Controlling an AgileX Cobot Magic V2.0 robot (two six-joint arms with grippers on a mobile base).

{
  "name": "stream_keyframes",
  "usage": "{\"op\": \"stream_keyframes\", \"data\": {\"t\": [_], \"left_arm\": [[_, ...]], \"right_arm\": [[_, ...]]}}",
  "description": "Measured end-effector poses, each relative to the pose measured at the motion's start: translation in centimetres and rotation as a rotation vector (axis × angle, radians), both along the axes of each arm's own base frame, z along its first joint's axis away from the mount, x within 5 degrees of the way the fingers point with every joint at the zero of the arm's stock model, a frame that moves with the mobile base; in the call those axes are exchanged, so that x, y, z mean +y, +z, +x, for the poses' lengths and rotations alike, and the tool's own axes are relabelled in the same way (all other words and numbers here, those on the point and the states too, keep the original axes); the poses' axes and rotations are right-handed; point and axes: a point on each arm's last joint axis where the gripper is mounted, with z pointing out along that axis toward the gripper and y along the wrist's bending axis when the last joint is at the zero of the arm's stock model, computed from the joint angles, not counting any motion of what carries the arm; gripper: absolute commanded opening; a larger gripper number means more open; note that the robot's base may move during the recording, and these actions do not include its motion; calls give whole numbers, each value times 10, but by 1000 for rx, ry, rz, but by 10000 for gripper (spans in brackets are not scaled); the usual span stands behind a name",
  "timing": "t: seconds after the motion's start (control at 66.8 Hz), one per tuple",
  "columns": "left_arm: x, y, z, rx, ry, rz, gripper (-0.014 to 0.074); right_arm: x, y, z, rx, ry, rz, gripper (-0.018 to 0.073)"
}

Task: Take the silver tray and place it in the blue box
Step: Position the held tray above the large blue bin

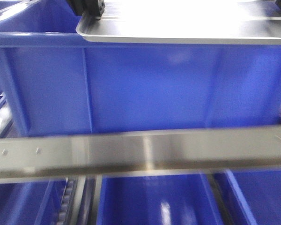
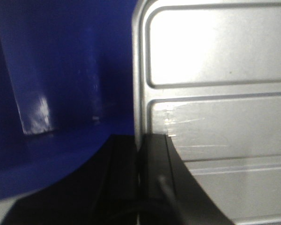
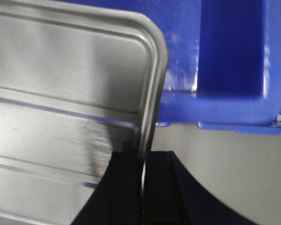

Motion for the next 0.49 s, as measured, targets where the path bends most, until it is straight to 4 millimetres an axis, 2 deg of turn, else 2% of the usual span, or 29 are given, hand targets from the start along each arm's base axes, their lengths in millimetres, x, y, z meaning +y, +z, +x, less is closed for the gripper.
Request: {"op": "stream_keyframes", "data": {"t": [0.494], "left_arm": [[0, 0, 0, 0, 0, 0, -105]], "right_arm": [[0, 0, 0, 0, 0, 0, 58]]}}
